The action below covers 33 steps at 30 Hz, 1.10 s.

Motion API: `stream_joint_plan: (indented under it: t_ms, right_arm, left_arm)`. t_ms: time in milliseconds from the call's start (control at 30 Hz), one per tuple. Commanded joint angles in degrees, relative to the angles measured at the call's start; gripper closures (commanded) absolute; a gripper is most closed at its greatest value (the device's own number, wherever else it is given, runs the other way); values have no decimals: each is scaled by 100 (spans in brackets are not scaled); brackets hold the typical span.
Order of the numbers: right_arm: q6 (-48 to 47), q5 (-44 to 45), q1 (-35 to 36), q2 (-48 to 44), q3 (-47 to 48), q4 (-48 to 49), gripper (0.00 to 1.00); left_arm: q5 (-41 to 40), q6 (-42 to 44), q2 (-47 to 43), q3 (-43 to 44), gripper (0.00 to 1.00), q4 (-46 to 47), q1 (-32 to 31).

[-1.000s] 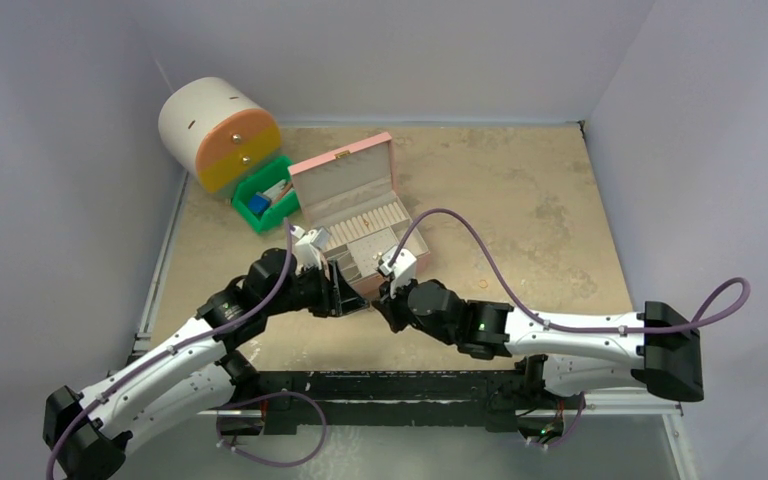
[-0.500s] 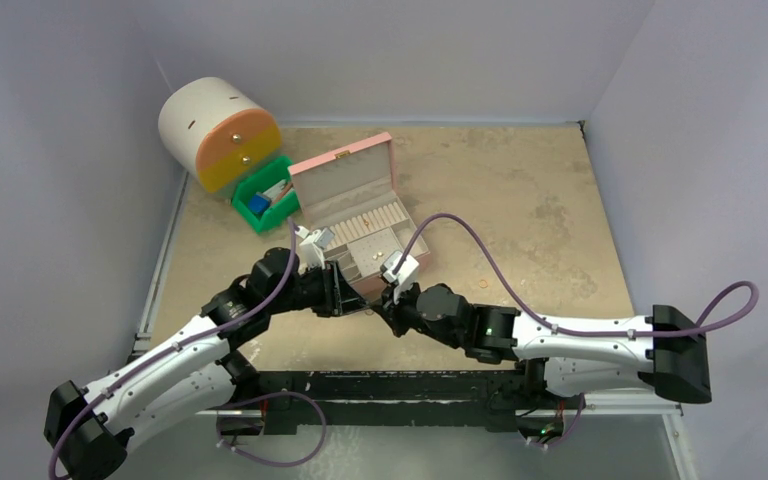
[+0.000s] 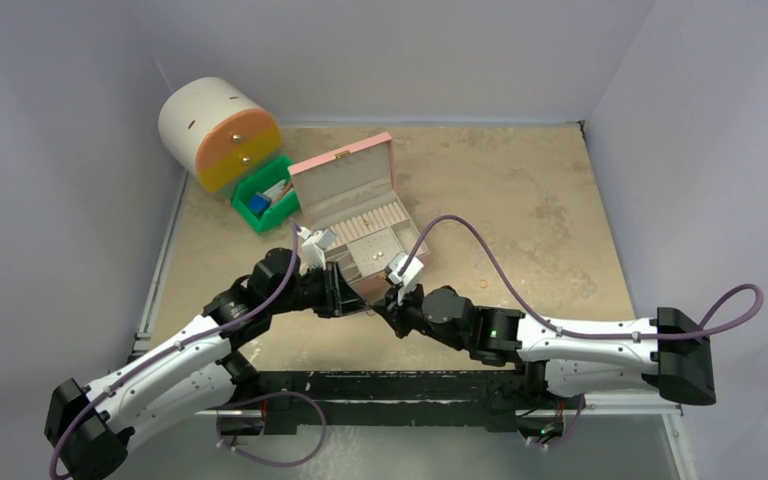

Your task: Organize the mixed jewelry

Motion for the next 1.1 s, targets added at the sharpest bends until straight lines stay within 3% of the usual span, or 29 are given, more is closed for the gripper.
stream_joint_plan:
  t_ms: [0,267,433,800,1067]
  right_arm:
    - [37,128,45,-190,-53,398,100]
    - [99,123,54,-237,-135,514,100]
    - [134,122,49,-200,-137,546,100]
    - [255,184,54,-330,-182,557,100]
    - [513,172,54,-763,-270,326,79]
  left_arm:
    - [145,-74,14,5,83,352,11]
    - [223,-128,5,3,89,442,17]
    - [361,-218,22,-46,100,628,17]
    - [342,-233,-10,-14,100,721,14]
    - [181,-148,-88,54,100,657,17]
